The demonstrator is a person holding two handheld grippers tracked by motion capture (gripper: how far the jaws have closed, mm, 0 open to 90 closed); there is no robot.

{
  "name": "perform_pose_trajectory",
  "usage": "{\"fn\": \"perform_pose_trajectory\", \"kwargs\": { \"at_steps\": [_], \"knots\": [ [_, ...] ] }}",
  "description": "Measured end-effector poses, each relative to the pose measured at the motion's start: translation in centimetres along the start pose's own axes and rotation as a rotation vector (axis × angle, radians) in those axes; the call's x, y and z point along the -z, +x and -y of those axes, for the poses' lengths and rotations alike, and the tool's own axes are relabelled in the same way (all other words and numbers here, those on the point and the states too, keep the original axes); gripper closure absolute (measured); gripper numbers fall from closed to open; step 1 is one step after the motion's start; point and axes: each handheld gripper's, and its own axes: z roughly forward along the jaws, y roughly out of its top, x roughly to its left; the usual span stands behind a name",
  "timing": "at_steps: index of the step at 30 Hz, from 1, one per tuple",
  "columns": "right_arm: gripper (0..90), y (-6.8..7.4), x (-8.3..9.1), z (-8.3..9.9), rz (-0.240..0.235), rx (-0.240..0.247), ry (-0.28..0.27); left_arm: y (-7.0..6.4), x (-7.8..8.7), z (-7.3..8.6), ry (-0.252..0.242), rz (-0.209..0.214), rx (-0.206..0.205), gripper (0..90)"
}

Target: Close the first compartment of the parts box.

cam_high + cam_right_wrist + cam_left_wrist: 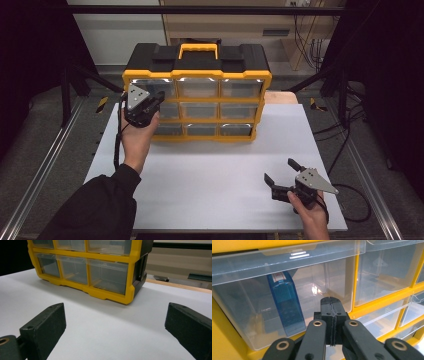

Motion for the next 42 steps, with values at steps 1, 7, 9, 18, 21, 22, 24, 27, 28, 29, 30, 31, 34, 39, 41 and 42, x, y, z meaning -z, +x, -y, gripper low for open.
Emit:
{"fn": "perform_pose_trajectory", "kwargs": {
  "at_steps": [1,7,9,18,21,22,24,27,28,29,30,31,34,39,41,42],
  "knots": [
    [3.8,0.00,0.00,0.00,0.000,0.000,0.000,0.00,-0.02,0.00,0.000,0.000,0.000,89.7],
    [3.8,0.04,0.05,-0.01,0.000,-0.004,0.001,0.04,-0.07,0.01,-0.001,-0.001,0.002,89.7],
    [3.7,0.03,0.06,-0.01,0.001,-0.003,0.001,0.03,-0.12,0.01,-0.003,-0.001,0.003,89.7],
    [3.7,0.05,0.07,-0.01,0.001,-0.005,0.001,0.08,-0.20,0.05,-0.004,0.000,0.001,89.7],
    [3.7,0.03,0.06,-0.01,0.001,-0.003,0.001,0.12,-0.21,0.06,-0.003,-0.001,-0.001,89.7],
    [3.7,0.03,0.05,0.00,0.001,-0.002,0.001,0.13,-0.22,0.07,-0.002,-0.001,-0.001,89.7],
    [3.7,0.04,0.05,0.00,0.000,-0.003,0.001,0.14,-0.25,0.10,-0.001,-0.001,0.001,89.7],
    [3.7,0.03,0.04,-0.01,0.001,-0.002,0.000,0.16,-0.26,0.15,0.001,-0.001,0.001,89.7],
    [3.7,0.00,0.03,0.00,0.001,0.000,-0.001,0.16,-0.25,0.17,0.001,-0.001,0.001,89.7],
    [3.7,-0.01,0.03,0.00,0.001,0.000,-0.001,0.17,-0.24,0.19,0.002,-0.001,0.000,89.7],
    [3.7,-0.01,0.03,0.00,0.001,-0.001,-0.001,0.19,-0.23,0.22,0.002,-0.001,0.003,89.7],
    [3.7,-0.01,0.02,0.00,0.001,0.000,-0.001,0.23,-0.20,0.26,0.003,0.000,0.004,89.8],
    [3.7,0.04,0.01,-0.01,-0.001,-0.003,0.000,0.33,0.04,0.36,0.001,0.002,0.005,89.7],
    [3.7,0.08,-0.02,-0.01,0.000,-0.005,0.003,0.21,0.51,0.29,-0.008,0.015,-0.002,89.8],
    [3.7,0.09,-0.05,-0.02,-0.001,-0.003,0.001,0.11,0.66,0.30,-0.012,0.023,-0.002,89.7],
    [3.6,0.10,-0.05,-0.02,-0.001,-0.003,0.001,0.04,0.72,0.32,-0.012,0.029,0.000,89.7]
  ]
}}
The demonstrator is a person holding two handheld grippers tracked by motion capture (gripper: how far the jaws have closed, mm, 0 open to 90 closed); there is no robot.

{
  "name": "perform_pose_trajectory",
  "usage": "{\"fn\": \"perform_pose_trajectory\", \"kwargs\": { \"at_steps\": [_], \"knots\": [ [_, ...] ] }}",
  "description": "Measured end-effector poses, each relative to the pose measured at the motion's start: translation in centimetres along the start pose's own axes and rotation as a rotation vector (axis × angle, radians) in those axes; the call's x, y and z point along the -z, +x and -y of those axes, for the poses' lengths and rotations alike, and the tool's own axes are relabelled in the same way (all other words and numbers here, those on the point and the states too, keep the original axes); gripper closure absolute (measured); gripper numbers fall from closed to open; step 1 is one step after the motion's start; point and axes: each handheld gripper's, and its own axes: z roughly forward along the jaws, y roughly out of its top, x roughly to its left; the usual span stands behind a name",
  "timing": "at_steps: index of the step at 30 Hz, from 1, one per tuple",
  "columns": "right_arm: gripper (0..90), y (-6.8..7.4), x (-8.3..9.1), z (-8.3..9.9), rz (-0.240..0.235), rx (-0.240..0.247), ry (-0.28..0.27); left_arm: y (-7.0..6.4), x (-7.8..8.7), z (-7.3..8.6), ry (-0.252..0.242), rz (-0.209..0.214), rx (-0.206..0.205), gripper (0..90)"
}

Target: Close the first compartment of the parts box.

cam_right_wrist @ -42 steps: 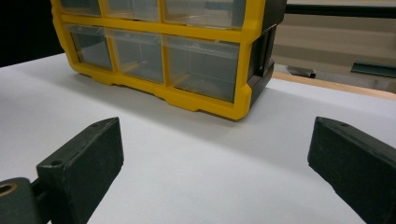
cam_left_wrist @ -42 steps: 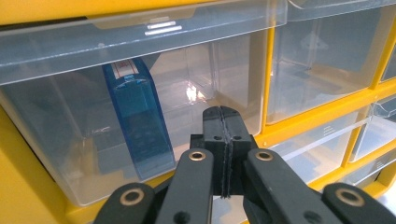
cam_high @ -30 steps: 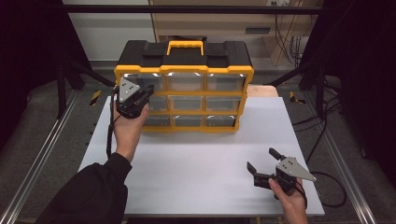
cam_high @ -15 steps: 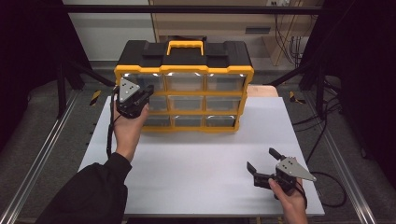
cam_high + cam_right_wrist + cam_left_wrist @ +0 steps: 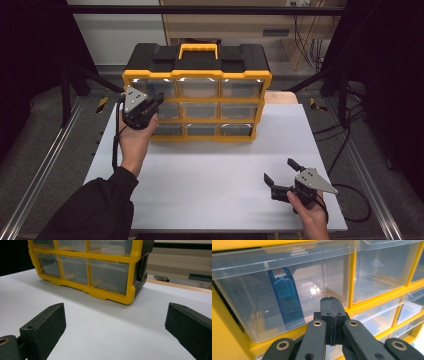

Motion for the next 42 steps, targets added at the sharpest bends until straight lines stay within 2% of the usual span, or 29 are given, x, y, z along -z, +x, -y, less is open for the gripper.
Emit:
{"fn": "perform_pose_trajectory", "kwargs": {
  "at_steps": [3,10,20,31,42],
  "knots": [
    [3.7,0.0,0.0,0.0,0.002,0.000,0.001,-0.1,0.0,0.1,0.001,0.026,0.004,89.4],
    [3.7,0.0,0.0,0.0,0.002,-0.001,0.001,-0.5,0.5,0.2,-0.019,0.076,-0.019,83.3],
    [3.7,0.0,0.0,0.0,0.002,-0.001,0.001,-1.0,1.0,0.5,-0.061,0.119,-0.046,65.1],
    [3.7,0.0,0.0,0.0,0.002,0.004,0.001,-1.4,1.4,0.7,-0.101,0.162,-0.025,42.2],
    [3.7,0.0,0.0,0.1,0.002,0.005,0.002,-1.9,1.5,0.7,-0.125,0.202,-0.035,32.0]
  ]
}}
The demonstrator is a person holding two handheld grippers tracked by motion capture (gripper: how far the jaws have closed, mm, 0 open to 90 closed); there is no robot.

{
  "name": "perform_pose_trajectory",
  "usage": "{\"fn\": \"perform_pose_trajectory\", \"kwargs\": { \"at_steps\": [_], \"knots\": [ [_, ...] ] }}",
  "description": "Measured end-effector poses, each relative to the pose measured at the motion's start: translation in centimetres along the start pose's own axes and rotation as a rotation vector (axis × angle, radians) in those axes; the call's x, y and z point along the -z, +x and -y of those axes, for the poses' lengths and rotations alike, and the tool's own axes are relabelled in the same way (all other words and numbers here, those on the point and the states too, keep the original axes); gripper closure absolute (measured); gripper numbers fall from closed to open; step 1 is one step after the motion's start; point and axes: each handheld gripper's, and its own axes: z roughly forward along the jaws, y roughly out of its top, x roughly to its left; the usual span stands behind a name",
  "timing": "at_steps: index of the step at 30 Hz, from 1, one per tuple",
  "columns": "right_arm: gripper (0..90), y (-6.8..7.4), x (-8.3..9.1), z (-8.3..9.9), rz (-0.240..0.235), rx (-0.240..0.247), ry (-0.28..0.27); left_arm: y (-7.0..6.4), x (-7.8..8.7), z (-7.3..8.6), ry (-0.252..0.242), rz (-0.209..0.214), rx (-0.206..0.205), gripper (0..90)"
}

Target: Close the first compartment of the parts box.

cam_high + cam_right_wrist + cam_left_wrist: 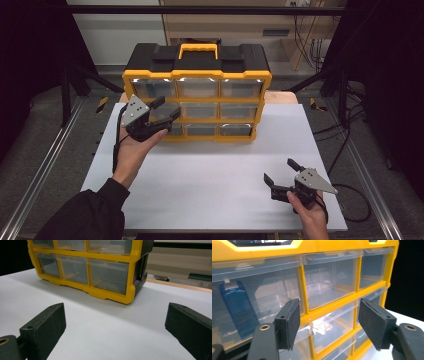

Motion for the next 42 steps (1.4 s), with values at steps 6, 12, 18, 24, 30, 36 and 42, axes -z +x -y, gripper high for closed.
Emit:
{"fn": "perform_pose_trajectory", "kwargs": {
  "at_steps": [6,12,18,24,30,36,42],
  "knots": [
    [3.7,0.0,0.0,0.0,-0.002,0.000,0.001,-0.7,-0.1,0.2,0.015,0.036,-0.001,25.0],
    [3.6,0.0,0.0,0.0,-0.003,-0.002,0.002,-1.3,-0.2,0.4,0.019,0.058,-0.001,14.4],
    [3.6,0.0,0.0,0.0,-0.002,-0.003,0.001,-1.4,-0.2,0.6,0.015,0.091,0.007,6.3],
    [3.6,0.0,0.0,0.0,-0.001,-0.002,0.001,-1.7,0.0,0.9,0.010,0.141,0.002,3.9],
    [3.6,0.0,0.1,0.0,0.001,-0.007,0.000,-2.1,0.1,1.0,0.004,0.174,0.021,2.6],
    [3.6,0.0,0.1,0.0,0.001,-0.007,-0.001,-2.4,0.3,1.0,0.004,0.188,0.011,2.3],
    [3.6,0.0,0.1,0.0,0.001,-0.008,0.000,-2.7,0.8,1.4,0.000,0.194,0.014,2.2]
  ]
}}
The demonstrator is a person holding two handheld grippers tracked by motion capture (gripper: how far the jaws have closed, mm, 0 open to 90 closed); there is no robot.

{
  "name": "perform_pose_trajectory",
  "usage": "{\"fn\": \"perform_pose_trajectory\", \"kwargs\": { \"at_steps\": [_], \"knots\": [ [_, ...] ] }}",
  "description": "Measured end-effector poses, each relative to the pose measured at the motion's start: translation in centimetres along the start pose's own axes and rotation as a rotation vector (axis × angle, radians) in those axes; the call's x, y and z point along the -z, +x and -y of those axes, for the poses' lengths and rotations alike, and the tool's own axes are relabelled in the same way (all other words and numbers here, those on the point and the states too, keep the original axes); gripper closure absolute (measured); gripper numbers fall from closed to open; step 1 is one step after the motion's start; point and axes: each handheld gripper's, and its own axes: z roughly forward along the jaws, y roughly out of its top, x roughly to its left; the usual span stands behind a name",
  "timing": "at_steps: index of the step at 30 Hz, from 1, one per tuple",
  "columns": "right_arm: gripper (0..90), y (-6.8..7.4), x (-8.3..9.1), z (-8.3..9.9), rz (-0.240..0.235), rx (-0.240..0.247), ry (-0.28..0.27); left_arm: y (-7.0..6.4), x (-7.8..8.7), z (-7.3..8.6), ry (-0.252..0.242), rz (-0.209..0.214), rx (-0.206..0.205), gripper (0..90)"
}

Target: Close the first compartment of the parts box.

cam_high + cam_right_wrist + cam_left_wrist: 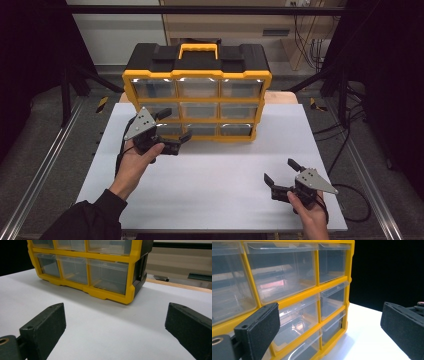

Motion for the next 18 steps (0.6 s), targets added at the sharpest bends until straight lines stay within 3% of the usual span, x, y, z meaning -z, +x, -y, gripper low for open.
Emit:
{"fn": "perform_pose_trajectory", "kwargs": {
  "at_steps": [18],
  "knots": [
    [3.7,0.1,0.0,0.0,-0.001,0.004,-0.001,-0.4,1.5,1.9,0.025,-0.008,-0.027,1.7]
  ]
}}
